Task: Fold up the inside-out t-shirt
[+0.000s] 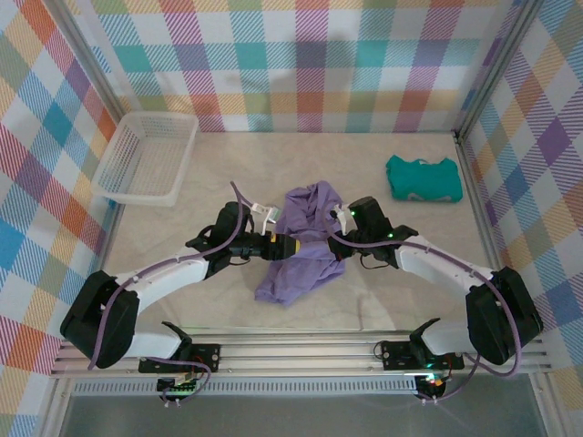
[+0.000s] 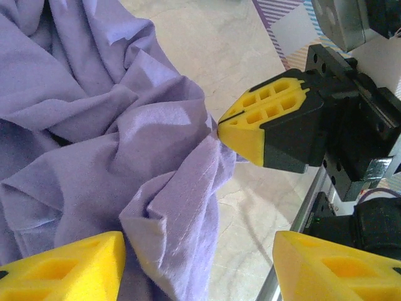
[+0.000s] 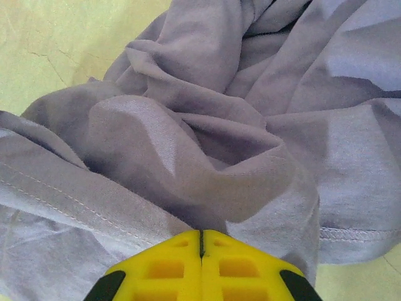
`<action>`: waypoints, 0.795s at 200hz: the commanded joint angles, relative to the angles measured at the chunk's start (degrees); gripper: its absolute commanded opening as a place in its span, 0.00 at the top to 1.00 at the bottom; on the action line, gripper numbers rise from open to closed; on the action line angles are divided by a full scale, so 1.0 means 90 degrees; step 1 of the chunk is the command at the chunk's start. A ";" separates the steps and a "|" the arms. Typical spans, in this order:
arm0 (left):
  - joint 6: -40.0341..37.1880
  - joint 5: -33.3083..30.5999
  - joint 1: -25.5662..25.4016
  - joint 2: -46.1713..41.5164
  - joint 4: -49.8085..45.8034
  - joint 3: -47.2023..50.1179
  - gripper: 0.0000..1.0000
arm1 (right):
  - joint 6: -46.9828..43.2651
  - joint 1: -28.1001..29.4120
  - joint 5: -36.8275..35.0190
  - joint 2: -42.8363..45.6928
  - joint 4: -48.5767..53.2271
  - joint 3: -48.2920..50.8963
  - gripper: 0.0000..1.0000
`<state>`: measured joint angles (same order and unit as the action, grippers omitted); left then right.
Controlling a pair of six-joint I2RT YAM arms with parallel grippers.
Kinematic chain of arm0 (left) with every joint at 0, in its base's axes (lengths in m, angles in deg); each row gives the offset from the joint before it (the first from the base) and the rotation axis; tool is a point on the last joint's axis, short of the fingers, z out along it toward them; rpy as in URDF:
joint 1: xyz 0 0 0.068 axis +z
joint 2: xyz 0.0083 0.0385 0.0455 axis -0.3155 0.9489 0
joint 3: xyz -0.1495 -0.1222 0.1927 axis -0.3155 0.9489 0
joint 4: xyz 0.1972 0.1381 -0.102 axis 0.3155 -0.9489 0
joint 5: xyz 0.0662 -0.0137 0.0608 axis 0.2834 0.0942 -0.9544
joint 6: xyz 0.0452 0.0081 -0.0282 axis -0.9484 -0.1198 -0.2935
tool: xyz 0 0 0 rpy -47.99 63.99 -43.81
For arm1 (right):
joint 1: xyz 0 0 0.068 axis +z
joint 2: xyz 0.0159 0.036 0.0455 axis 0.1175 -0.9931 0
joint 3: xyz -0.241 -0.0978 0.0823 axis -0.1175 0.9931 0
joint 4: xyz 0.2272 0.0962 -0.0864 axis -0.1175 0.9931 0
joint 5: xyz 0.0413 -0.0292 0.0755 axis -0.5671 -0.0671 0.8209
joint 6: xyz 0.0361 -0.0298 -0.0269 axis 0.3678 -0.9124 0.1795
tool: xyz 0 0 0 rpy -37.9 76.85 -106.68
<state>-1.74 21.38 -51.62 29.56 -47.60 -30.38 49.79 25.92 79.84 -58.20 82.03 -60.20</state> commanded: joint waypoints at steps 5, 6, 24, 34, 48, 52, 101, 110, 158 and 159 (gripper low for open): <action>-0.0425 -0.0227 0.0050 0.0073 -0.0457 -0.0271 0.37 | 0.0018 -0.0036 0.0138 -0.0039 0.0098 -0.0193 1.00; -0.0431 -0.0240 0.0050 0.0082 -0.0468 -0.0277 0.37 | 0.0023 -0.0036 0.0138 -0.0034 0.0100 -0.0193 1.00; -0.0471 -0.0302 0.0050 0.0287 -0.0537 -0.0423 0.39 | 0.0028 -0.0036 0.0144 -0.0020 0.0119 -0.0209 1.00; -0.0462 -0.0235 0.0050 0.0358 -0.0500 -0.0474 0.40 | 0.0028 -0.0036 0.0147 -0.0005 0.0128 -0.0194 1.00; -0.0431 -0.0153 0.0040 0.0422 -0.0414 -0.0514 0.44 | 0.0028 -0.0036 0.0146 0.0000 0.0131 -0.0197 1.00; -0.0437 -0.0138 0.0040 0.0436 -0.0402 -0.0526 0.45 | 0.0028 -0.0036 0.0148 0.0000 0.0126 -0.0199 1.00; -0.0467 0.0138 0.0022 0.0693 -0.0393 -0.0683 0.66 | 0.0018 -0.0036 0.0152 0.0008 0.0122 -0.0210 1.00; -0.0461 0.0176 0.0012 0.0728 -0.0397 -0.0712 0.67 | 0.0018 -0.0036 0.0157 0.0010 0.0109 -0.0212 1.00; -0.0479 0.0152 0.0011 0.0695 -0.0503 -0.0723 0.83 | 0.0038 -0.0036 0.0157 -0.0018 0.0057 -0.0241 1.00; -0.0483 0.0145 0.0011 0.0690 -0.0511 -0.0723 0.85 | 0.0038 -0.0036 0.0162 -0.0019 0.0055 -0.0247 1.00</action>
<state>-5.26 21.69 -51.62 36.14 -50.99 -35.25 49.79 25.85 80.28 -58.23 82.86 -60.38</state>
